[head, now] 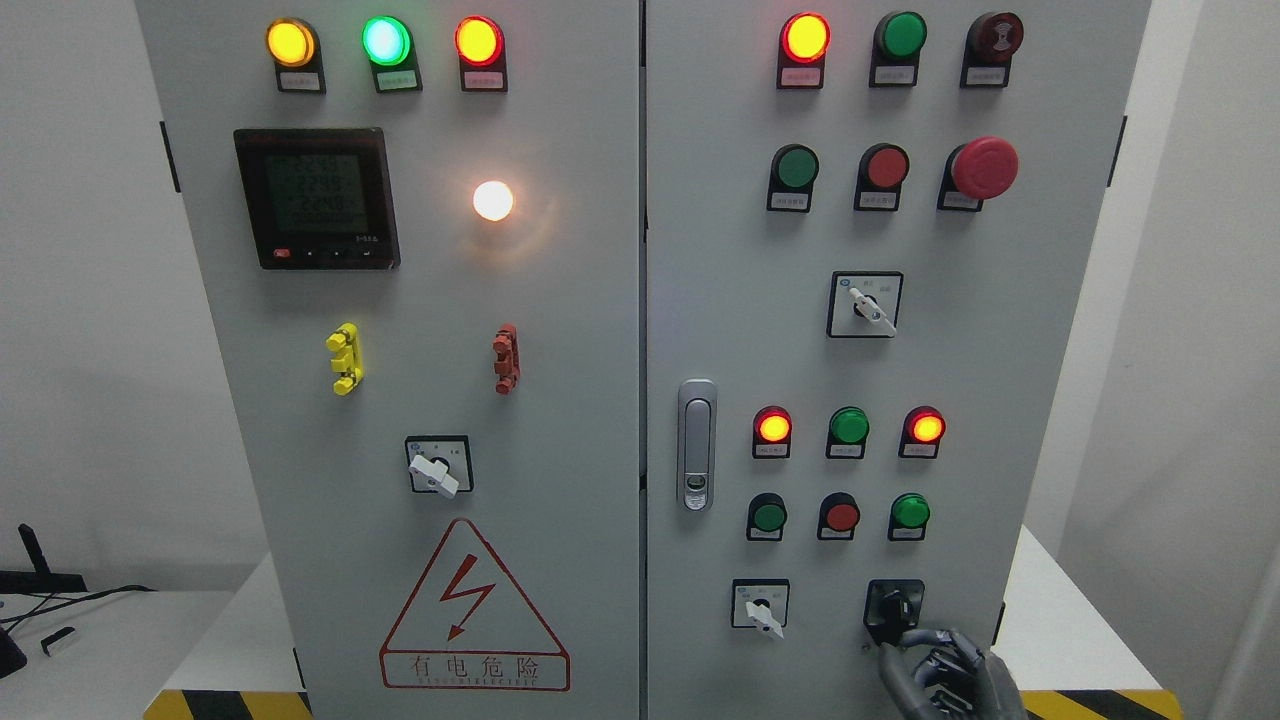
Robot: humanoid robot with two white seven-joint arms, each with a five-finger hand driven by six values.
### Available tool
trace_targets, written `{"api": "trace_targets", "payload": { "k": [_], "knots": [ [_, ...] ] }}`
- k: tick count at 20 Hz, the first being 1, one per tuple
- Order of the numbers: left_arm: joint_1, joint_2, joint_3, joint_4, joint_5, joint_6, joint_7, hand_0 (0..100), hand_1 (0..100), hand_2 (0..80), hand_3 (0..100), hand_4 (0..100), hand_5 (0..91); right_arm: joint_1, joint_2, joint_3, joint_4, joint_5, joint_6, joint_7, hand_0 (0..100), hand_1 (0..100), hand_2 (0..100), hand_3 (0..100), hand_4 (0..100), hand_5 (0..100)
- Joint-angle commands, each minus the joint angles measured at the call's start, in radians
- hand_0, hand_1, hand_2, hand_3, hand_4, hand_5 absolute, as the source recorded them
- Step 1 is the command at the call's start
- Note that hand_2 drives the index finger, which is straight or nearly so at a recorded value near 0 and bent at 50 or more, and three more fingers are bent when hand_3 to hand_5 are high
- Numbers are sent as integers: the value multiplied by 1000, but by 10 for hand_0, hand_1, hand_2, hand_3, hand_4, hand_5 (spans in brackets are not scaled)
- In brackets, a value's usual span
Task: Trip black knob to open circuit
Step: 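Grip the black knob with the right hand and twist it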
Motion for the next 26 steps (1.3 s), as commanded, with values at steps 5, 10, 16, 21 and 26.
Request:
{"api": "trace_targets", "payload": {
  "k": [5,10,16,21,26],
  "knots": [
    [0,-1,0,0,-31,-1,1,120,389,0,0,0,0,-20,38,2,5,-11,1,3,401,734,475,866,785,801],
    [0,1,0,0,-31,-1,1,120,389,0,0,0,0,-21,38,2,7,-11,1,5,404,736,470,864,786,801],
    [0,1,0,0,-31,-1,1,120,389,0,0,0,0,-20,38,2,7,-11,1,6,406,736,469,864,786,800],
    [0,1,0,0,-31,-1,1,120,389,0,0,0,0,-12,35,-8,5,-9,0,8,408,735,468,864,787,800],
    [0,1,0,0,-31,-1,1,120,389,0,0,0,0,-9,34,-16,5,-8,0,9,409,734,468,864,787,800]
  ]
}}
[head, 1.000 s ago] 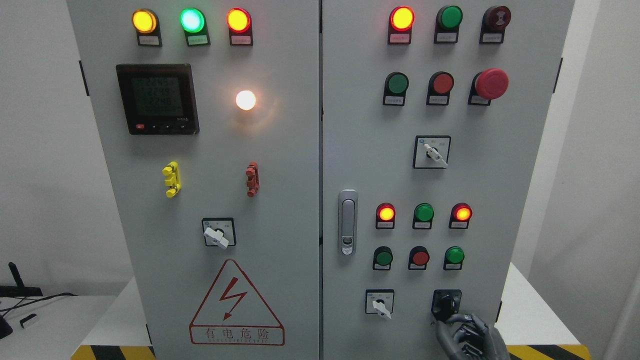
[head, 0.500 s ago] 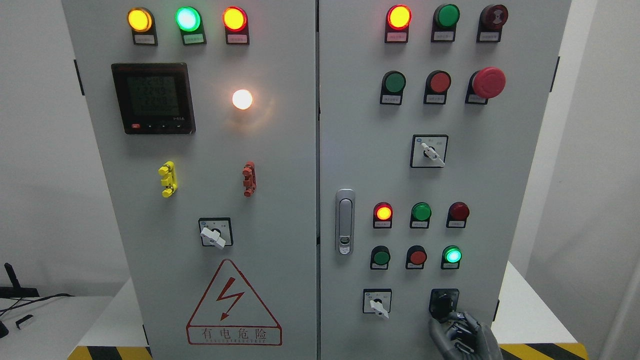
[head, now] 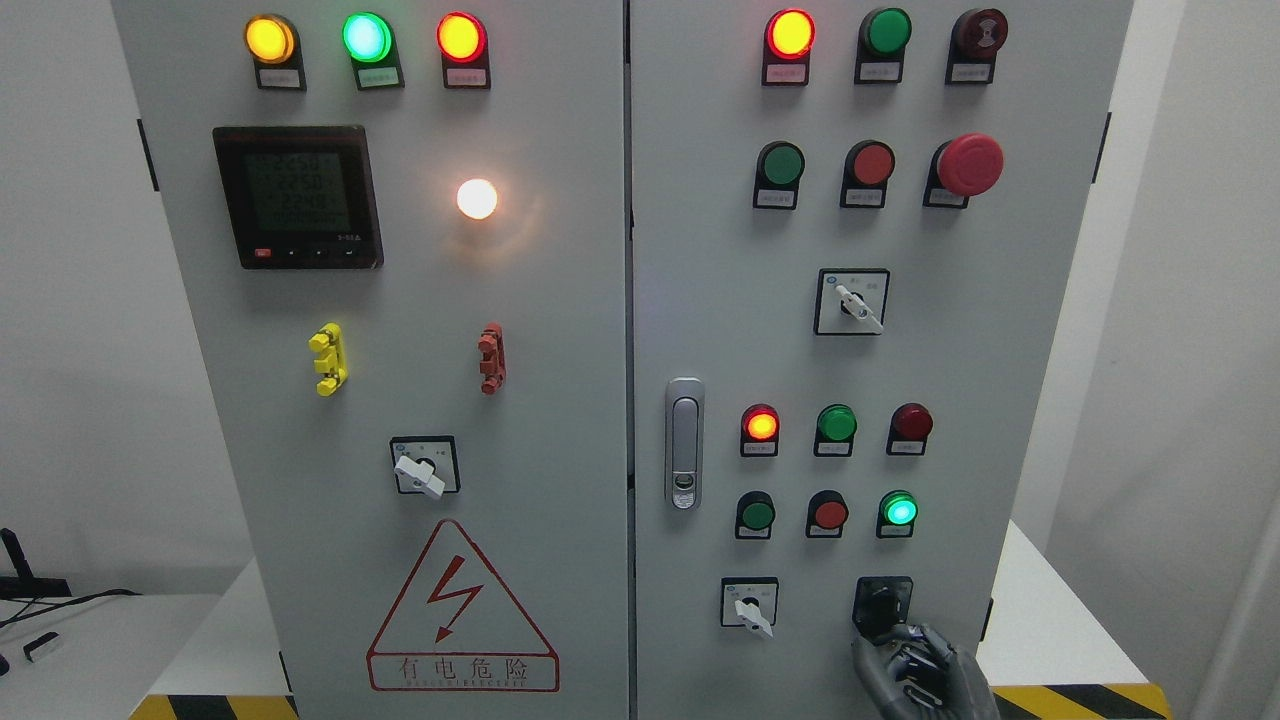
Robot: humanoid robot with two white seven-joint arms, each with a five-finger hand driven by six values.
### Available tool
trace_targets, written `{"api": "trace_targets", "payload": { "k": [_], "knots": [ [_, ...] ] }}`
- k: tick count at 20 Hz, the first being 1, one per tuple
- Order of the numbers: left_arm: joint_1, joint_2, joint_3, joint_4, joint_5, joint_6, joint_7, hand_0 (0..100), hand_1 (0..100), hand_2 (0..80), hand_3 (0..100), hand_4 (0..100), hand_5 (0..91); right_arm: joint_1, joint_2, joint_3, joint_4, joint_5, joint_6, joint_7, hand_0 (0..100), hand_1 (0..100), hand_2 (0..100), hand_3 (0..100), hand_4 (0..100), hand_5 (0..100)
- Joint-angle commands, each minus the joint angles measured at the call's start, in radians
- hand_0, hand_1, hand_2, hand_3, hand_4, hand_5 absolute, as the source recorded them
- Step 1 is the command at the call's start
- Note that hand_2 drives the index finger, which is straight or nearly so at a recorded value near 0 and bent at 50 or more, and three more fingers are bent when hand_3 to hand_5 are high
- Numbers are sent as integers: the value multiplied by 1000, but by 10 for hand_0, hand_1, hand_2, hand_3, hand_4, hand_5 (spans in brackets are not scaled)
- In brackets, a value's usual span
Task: Trip black knob to open circuit
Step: 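Grip the black knob with the right hand and twist it, then release the knob and lower the right hand away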
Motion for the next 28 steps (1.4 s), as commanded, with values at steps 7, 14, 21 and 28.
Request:
{"api": "trace_targets", "payload": {
  "k": [7,14,21,28],
  "knots": [
    [0,-1,0,0,-31,-1,1,120,389,0,0,0,0,4,-1,-40,0,36,0,0,413,734,468,864,787,801],
    [0,1,0,0,-31,-1,1,120,389,0,0,0,0,6,-1,-52,0,36,-2,4,418,735,467,865,787,800],
    [0,-1,0,0,-31,-1,1,120,389,0,0,0,0,14,-1,-55,0,35,-4,4,420,736,465,865,787,800],
    [0,1,0,0,-31,-1,1,120,389,0,0,0,0,17,-2,-75,0,36,-5,7,424,736,464,865,787,800]
  ]
}}
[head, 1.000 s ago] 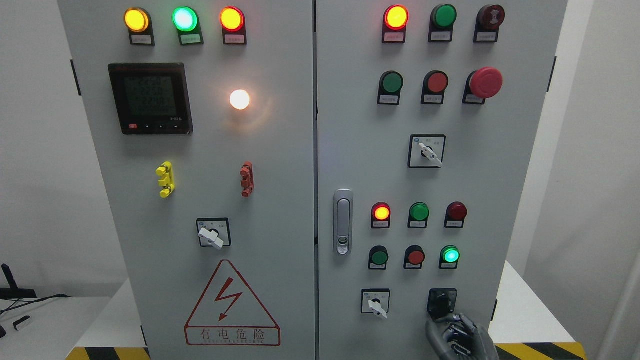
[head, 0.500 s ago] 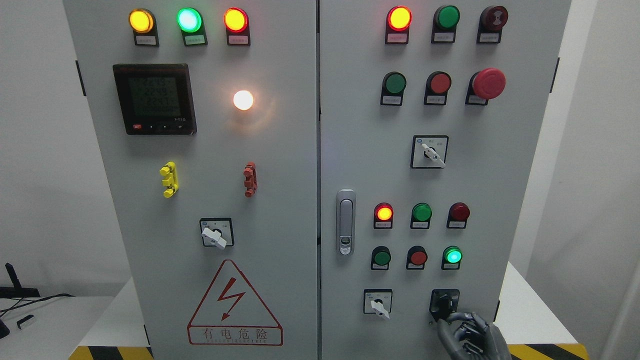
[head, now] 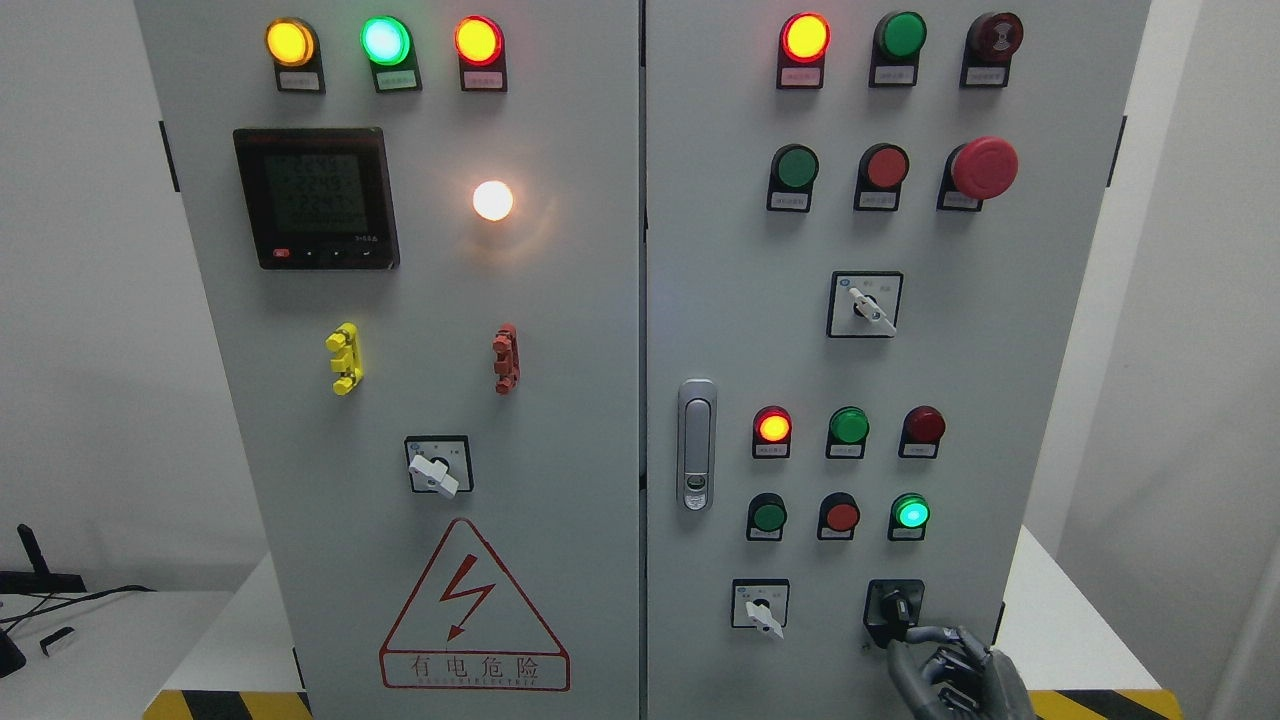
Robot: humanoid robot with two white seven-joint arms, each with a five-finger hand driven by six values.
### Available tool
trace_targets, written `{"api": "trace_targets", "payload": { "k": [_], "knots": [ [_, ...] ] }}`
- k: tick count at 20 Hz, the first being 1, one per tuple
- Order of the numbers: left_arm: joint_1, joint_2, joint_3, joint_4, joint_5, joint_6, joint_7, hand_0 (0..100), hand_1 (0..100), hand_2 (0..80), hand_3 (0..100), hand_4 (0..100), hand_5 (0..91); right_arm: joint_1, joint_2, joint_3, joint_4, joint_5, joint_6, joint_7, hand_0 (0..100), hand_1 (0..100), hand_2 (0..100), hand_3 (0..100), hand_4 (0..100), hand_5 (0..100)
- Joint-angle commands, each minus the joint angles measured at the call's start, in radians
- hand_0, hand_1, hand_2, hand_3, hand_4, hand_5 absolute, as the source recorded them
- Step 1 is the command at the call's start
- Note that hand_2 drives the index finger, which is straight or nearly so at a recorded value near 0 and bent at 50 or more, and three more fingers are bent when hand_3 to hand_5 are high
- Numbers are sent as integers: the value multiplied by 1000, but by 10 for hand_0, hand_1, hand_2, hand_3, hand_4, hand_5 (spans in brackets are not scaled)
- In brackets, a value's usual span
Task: Trip black knob to open circuit
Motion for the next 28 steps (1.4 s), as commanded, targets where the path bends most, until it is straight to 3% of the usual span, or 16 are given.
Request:
{"api": "trace_targets", "payload": {
  "k": [1,9,12,15,18,19,22,24,28],
  "knots": [
    [0,1,0,0,-31,-1,1,120,389,0,0,0,0,5,28,-29,0,1,1,1,425,737,464,865,787,800],
    [0,-1,0,0,-31,-1,1,120,389,0,0,0,0,77,19,-61,-42,-5,-10,17,434,739,464,865,788,799],
    [0,1,0,0,-31,-1,1,120,389,0,0,0,0,128,21,-87,-91,-7,-10,50,460,730,465,863,786,792],
    [0,1,0,0,-31,-1,1,120,389,0,0,0,0,197,21,-110,-147,-7,-13,75,504,611,480,809,744,743],
    [0,-1,0,0,-31,-1,1,120,389,0,0,0,0,277,22,-144,-210,-15,-22,112,451,498,493,751,698,681],
    [0,-1,0,0,-31,-1,1,120,389,0,0,0,0,303,22,-162,-225,-33,-28,124,414,422,495,731,678,657],
    [0,-1,0,0,-31,-1,1,120,389,0,0,0,0,372,19,-200,-260,-81,-52,135,330,339,481,692,640,613],
    [0,1,0,0,-31,-1,1,120,389,0,0,0,0,418,19,-222,-276,-99,-74,165,288,275,453,652,597,567],
    [0,1,0,0,-31,-1,1,120,389,0,0,0,0,496,19,-254,-308,-145,-102,178,177,143,343,495,453,433]
  ]
}}
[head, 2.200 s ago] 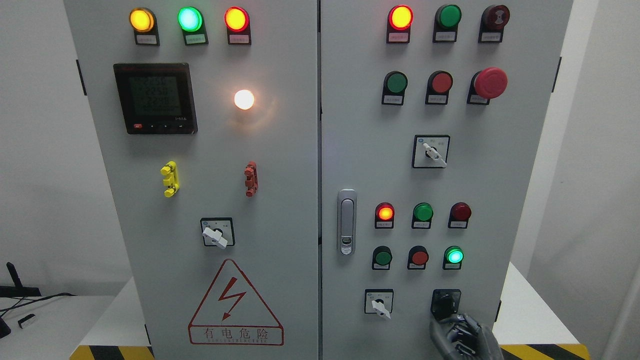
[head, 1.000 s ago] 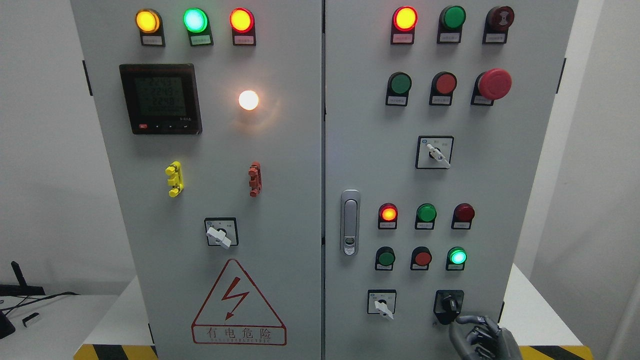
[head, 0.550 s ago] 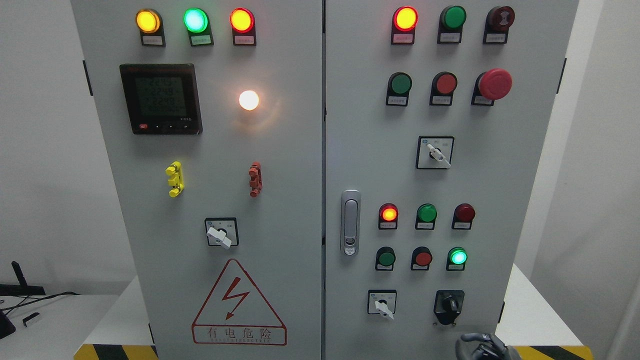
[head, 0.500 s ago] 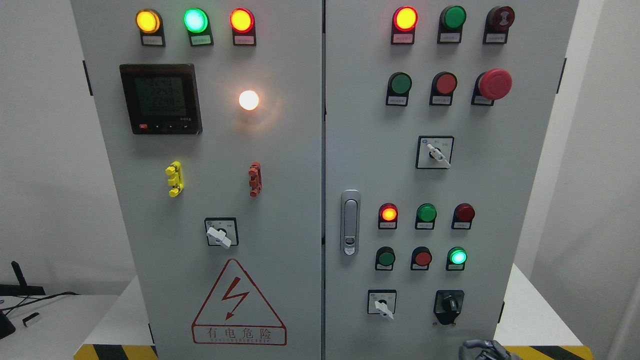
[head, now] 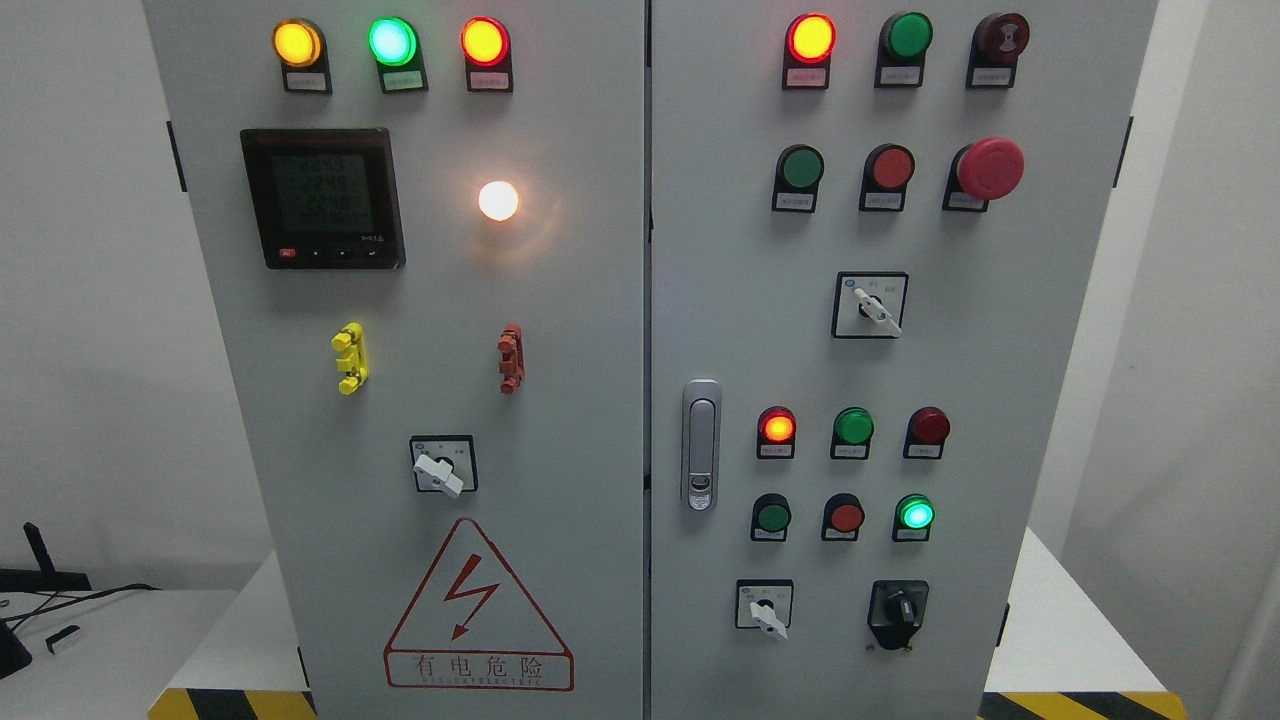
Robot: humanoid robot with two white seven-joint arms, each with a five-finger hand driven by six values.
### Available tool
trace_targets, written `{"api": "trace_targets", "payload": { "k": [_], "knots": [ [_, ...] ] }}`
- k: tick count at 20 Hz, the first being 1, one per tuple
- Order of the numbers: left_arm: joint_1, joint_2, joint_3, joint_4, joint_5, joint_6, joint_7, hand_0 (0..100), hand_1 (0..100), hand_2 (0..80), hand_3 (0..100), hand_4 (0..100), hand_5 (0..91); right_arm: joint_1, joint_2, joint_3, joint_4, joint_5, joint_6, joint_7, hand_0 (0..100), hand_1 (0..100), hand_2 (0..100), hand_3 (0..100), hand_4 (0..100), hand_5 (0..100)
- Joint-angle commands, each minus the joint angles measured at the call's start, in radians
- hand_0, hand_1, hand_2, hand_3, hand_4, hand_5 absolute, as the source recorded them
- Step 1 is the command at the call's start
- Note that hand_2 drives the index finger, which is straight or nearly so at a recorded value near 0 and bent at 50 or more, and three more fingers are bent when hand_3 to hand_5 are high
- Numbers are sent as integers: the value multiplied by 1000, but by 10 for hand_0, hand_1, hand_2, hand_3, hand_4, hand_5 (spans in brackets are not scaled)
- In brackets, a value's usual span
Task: Trip black knob to open circuit
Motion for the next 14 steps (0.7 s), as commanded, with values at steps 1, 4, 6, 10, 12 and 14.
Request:
{"api": "trace_targets", "payload": {
  "k": [1,4,6,10,12,14],
  "knots": [
    [0,0,0,0,-31,-1,1,120,389,0,0,0,0,129,23,-106,-121,-65,-24,13,153,129,324,467,430,408],
    [0,-1,0,0,-31,-1,1,120,389,0,0,0,0,147,23,-120,-142,-101,-26,13,108,81,294,413,375,356],
    [0,-1,0,0,-31,-1,1,120,389,0,0,0,0,149,23,-123,-147,-114,-26,13,86,45,277,379,341,326],
    [0,0,0,0,-31,-1,1,120,389,0,0,0,0,149,24,-122,-155,-114,-22,13,57,0,248,319,304,272],
    [0,0,0,0,-31,-1,1,120,389,0,0,0,0,149,24,-119,-156,-114,-20,13,44,0,235,305,300,266],
    [0,-1,0,0,-31,-1,1,120,389,0,0,0,0,149,24,-119,-156,-114,-20,17,37,0,223,294,292,262]
  ]
}}
